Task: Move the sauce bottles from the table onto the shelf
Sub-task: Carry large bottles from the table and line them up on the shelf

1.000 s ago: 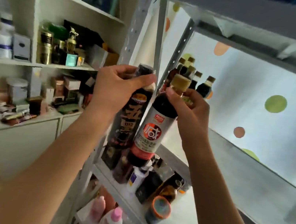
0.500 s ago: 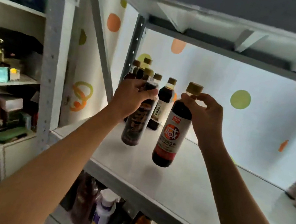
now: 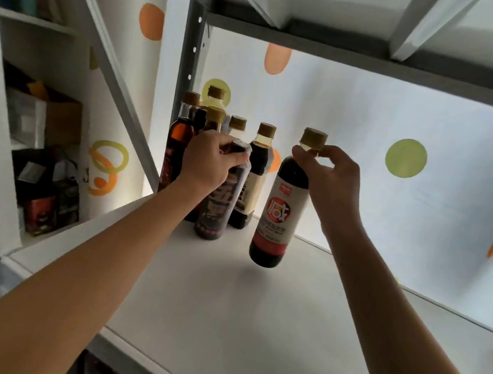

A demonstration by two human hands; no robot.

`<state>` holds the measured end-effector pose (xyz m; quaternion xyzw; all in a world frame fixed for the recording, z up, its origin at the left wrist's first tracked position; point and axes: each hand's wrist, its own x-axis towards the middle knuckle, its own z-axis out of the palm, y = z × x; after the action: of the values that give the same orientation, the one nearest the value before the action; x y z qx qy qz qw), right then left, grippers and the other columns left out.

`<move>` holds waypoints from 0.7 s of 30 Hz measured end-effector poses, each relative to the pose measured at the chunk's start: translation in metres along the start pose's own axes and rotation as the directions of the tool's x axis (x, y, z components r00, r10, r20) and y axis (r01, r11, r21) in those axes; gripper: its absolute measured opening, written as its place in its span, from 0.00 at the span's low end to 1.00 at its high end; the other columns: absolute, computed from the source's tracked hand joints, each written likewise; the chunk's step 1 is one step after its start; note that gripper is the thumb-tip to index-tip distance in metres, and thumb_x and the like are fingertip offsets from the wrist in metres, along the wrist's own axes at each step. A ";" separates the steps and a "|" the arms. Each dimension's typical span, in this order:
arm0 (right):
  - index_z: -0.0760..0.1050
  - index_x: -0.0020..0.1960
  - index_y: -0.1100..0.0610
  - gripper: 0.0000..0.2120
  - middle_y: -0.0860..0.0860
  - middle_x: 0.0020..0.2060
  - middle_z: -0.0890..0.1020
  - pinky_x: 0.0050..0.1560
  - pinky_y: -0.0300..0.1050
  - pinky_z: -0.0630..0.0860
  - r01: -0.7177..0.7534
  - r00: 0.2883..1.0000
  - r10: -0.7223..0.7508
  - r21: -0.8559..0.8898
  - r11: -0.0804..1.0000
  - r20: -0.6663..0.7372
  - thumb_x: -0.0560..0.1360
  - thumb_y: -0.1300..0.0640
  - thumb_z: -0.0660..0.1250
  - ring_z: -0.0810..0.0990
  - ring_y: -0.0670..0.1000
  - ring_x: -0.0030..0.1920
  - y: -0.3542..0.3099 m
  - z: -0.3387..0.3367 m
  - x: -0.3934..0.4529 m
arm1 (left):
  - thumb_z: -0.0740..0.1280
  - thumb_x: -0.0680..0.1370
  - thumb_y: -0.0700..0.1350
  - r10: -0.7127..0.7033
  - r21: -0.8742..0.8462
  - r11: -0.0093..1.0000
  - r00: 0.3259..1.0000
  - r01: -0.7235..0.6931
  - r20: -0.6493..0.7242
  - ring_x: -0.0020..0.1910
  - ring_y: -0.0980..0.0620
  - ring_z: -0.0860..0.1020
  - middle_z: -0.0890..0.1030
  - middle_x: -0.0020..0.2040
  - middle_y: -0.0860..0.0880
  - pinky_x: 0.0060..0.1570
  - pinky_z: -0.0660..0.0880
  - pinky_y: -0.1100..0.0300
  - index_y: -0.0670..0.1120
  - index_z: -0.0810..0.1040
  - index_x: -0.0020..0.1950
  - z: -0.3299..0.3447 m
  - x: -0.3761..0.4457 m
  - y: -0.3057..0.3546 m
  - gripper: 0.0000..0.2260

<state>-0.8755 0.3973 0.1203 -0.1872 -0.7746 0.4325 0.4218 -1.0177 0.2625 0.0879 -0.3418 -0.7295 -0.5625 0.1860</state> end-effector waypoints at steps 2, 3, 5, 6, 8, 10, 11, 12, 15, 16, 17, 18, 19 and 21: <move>0.79 0.48 0.46 0.16 0.47 0.45 0.86 0.55 0.57 0.81 -0.001 1.000 0.001 -0.019 1.000 0.008 0.67 0.37 0.71 0.85 0.49 0.48 0.005 0.006 0.004 | 0.73 0.74 0.50 0.005 0.056 0.998 0.998 -0.002 -0.059 0.46 0.53 0.80 0.85 0.49 0.47 0.51 0.79 0.55 0.44 0.83 0.55 0.004 0.002 -0.004 0.14; 0.79 0.48 0.46 0.17 0.47 0.45 0.86 0.54 0.57 0.81 0.005 1.000 -0.005 -0.036 0.999 0.014 0.68 0.36 0.71 0.85 0.49 0.48 0.007 0.010 0.006 | 0.73 0.74 0.51 0.006 0.070 0.998 0.997 0.000 -0.081 0.45 0.53 0.79 0.85 0.49 0.47 0.50 0.78 0.56 0.44 0.83 0.55 0.005 0.002 -0.005 0.14; 0.78 0.49 0.46 0.17 0.47 0.45 0.86 0.53 0.56 0.81 0.016 1.000 -0.014 -0.078 0.997 0.024 0.69 0.35 0.71 0.85 0.49 0.47 0.012 0.017 0.010 | 0.72 0.74 0.51 -0.003 0.075 0.997 0.994 0.011 -0.113 0.44 0.53 0.79 0.85 0.48 0.47 0.48 0.78 0.58 0.43 0.83 0.54 0.008 0.004 -0.008 0.14; 0.78 0.50 0.46 0.18 0.47 0.44 0.86 0.53 0.56 0.81 0.019 0.999 -0.016 -0.095 0.995 0.029 0.69 0.35 0.71 0.85 0.49 0.47 0.014 0.020 0.012 | 0.72 0.74 0.52 -0.008 0.074 0.997 0.992 0.017 -0.125 0.44 0.52 0.79 0.85 0.47 0.47 0.48 0.78 0.58 0.43 0.84 0.54 0.009 0.006 -0.009 0.14; 0.80 0.51 0.47 0.20 0.47 0.44 0.86 0.51 0.56 0.81 0.027 0.999 -0.022 -0.123 0.992 0.040 0.68 0.34 0.70 0.85 0.50 0.46 0.015 0.028 0.015 | 0.72 0.74 0.52 -0.008 0.097 0.995 0.988 0.023 -0.151 0.43 0.52 0.80 0.85 0.46 0.48 0.46 0.78 0.57 0.44 0.84 0.53 0.012 0.008 -0.012 0.14; 0.82 0.48 0.50 0.19 0.47 0.42 0.86 0.49 0.55 0.82 0.050 0.998 -0.044 -0.160 0.986 0.043 0.69 0.36 0.70 0.85 0.50 0.44 0.015 0.035 0.017 | 0.72 0.74 0.53 0.007 0.139 0.990 0.985 0.018 -0.174 0.42 0.51 0.80 0.85 0.45 0.48 0.45 0.77 0.58 0.44 0.84 0.52 0.013 0.008 -0.013 0.14; 0.83 0.45 0.52 0.17 0.48 0.39 0.86 0.47 0.55 0.82 0.067 0.997 -0.061 -0.179 0.982 0.039 0.70 0.38 0.70 0.84 0.50 0.42 0.014 0.039 0.018 | 0.71 0.75 0.53 0.017 0.156 0.988 0.983 0.012 -0.182 0.43 0.51 0.80 0.85 0.46 0.48 0.45 0.78 0.58 0.44 0.84 0.53 0.014 0.009 -0.013 0.14; 0.83 0.42 0.55 0.16 0.49 0.37 0.85 0.45 0.54 0.82 0.082 0.997 -0.077 -0.192 0.978 0.031 0.71 0.41 0.71 0.84 0.51 0.41 0.012 0.043 0.020 | 0.71 0.75 0.53 0.027 0.173 0.985 0.982 0.005 -0.184 0.44 0.51 0.81 0.85 0.46 0.48 0.46 0.78 0.57 0.44 0.84 0.54 0.015 0.010 -0.014 0.15; 0.83 0.37 0.58 0.17 0.50 0.33 0.84 0.40 0.48 0.78 0.090 0.996 -0.091 -0.210 0.974 0.002 0.72 0.43 0.72 0.83 0.52 0.38 0.007 0.054 0.025 | 0.72 0.75 0.52 0.058 0.243 0.970 0.983 -0.015 -0.174 0.50 0.50 0.81 0.84 0.51 0.47 0.49 0.79 0.56 0.43 0.82 0.59 0.017 0.014 -0.015 0.18; 0.82 0.37 0.58 0.17 0.49 0.33 0.84 0.38 0.46 0.75 0.088 0.996 -0.090 -0.217 0.972 0.002 0.73 0.44 0.72 0.82 0.51 0.37 0.006 0.058 0.028 | 0.72 0.74 0.52 0.070 0.265 0.964 0.982 -0.022 -0.175 0.52 0.49 0.81 0.84 0.53 0.46 0.51 0.79 0.56 0.43 0.81 0.61 0.018 0.016 -0.016 0.19; 0.82 0.37 0.57 0.16 0.49 0.32 0.83 0.37 0.43 0.73 0.086 0.996 -0.086 -0.230 0.970 0.007 0.73 0.44 0.72 0.81 0.51 0.36 0.005 0.061 0.030 | 0.73 0.74 0.51 0.081 0.281 0.959 0.981 -0.029 -0.175 0.54 0.49 0.81 0.83 0.55 0.46 0.52 0.79 0.55 0.43 0.80 0.62 0.018 0.017 -0.017 0.20; 0.82 0.37 0.57 0.16 0.49 0.32 0.83 0.36 0.42 0.72 0.081 0.997 -0.080 -0.245 0.966 0.013 0.73 0.44 0.72 0.81 0.50 0.36 0.005 0.064 0.032 | 0.73 0.74 0.51 0.089 0.294 0.955 0.981 -0.035 -0.171 0.55 0.48 0.81 0.83 0.56 0.46 0.54 0.79 0.55 0.43 0.79 0.63 0.017 0.018 -0.018 0.21; 0.83 0.38 0.56 0.16 0.48 0.32 0.83 0.35 0.41 0.71 0.075 0.997 -0.074 -0.259 0.963 0.015 0.73 0.44 0.72 0.81 0.49 0.36 0.005 0.066 0.034 | 0.73 0.74 0.51 0.094 0.307 0.951 0.982 -0.040 -0.162 0.56 0.48 0.80 0.82 0.57 0.45 0.55 0.78 0.54 0.43 0.79 0.64 0.017 0.019 -0.019 0.21; 0.82 0.38 0.56 0.15 0.47 0.32 0.82 0.34 0.40 0.71 0.063 0.998 -0.063 -0.277 0.959 0.009 0.73 0.43 0.72 0.81 0.49 0.37 0.007 0.068 0.039 | 0.72 0.75 0.51 0.099 0.323 0.945 0.984 -0.047 -0.148 0.57 0.47 0.80 0.82 0.58 0.45 0.56 0.78 0.54 0.43 0.78 0.65 0.016 0.019 -0.019 0.21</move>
<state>-0.9535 0.3916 0.1152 -0.2195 -0.8331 0.3064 0.4048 -1.0427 0.2809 0.0824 -0.2873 -0.7800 -0.4561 0.3179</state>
